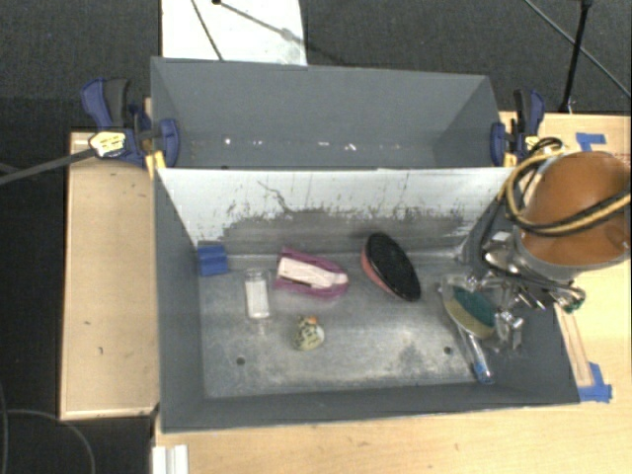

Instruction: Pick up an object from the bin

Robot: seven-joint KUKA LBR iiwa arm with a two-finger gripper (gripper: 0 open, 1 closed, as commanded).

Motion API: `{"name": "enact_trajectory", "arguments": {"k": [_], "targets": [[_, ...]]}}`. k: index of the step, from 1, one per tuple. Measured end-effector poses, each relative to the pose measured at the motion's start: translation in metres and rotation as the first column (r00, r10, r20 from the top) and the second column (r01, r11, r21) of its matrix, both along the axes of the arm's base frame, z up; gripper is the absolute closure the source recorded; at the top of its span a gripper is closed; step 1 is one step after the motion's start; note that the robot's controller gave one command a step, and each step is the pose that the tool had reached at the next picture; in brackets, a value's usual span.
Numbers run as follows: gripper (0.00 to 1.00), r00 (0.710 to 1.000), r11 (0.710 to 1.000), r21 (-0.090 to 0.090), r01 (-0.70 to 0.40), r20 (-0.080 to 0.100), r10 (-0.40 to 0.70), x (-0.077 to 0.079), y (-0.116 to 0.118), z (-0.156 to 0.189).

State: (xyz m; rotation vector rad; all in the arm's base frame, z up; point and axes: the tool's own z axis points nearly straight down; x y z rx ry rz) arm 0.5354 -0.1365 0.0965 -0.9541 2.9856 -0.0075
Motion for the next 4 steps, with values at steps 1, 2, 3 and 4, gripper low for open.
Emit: {"name": "enact_trajectory", "arguments": {"k": [1, 2, 3, 4], "targets": [[0.00, 0.945, 0.944, 0.032, -0.327, -0.003, 0.328, 0.021, 0.003, -0.024], [1.00, 0.946, 0.946, 0.012, -0.324, -0.006, 0.324, 0.020, -0.009, -0.025], [1.00, 0.951, 0.951, -0.001, -0.311, 0.001, 0.311, 0.027, -0.004, 0.069], [1.00, 0.848, 0.848, 0.002, -0.529, -0.003, 0.529, 0.035, 0.033, 0.076]]}}
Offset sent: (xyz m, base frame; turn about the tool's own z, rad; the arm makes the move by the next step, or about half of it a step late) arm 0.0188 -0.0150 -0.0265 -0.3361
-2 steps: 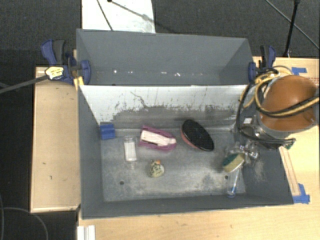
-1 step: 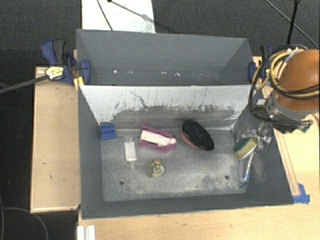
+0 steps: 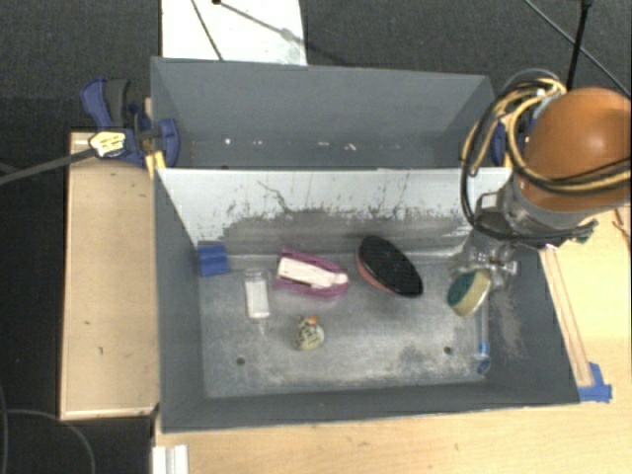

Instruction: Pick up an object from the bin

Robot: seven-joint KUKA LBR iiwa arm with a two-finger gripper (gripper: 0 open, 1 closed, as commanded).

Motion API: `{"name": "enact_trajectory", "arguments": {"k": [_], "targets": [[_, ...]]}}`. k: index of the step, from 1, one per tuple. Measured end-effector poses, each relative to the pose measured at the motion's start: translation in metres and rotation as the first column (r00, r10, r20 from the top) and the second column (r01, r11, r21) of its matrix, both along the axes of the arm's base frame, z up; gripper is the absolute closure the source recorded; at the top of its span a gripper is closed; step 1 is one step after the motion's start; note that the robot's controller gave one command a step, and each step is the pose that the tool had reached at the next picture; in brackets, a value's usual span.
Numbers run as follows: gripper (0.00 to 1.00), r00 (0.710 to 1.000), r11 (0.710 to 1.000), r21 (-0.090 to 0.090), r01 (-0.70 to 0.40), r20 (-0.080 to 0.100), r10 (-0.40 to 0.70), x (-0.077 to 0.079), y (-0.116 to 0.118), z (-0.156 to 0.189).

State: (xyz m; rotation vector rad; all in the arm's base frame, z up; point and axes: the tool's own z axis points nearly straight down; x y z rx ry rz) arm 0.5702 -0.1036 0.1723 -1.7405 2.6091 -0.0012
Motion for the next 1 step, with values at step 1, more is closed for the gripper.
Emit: {"name": "enact_trajectory", "arguments": {"k": [1], "targets": [[1.00, 1.000, 1.000, -0.003, 0.003, 0.007, -0.003, 0.0088, -0.0039, 0.1311]]}}
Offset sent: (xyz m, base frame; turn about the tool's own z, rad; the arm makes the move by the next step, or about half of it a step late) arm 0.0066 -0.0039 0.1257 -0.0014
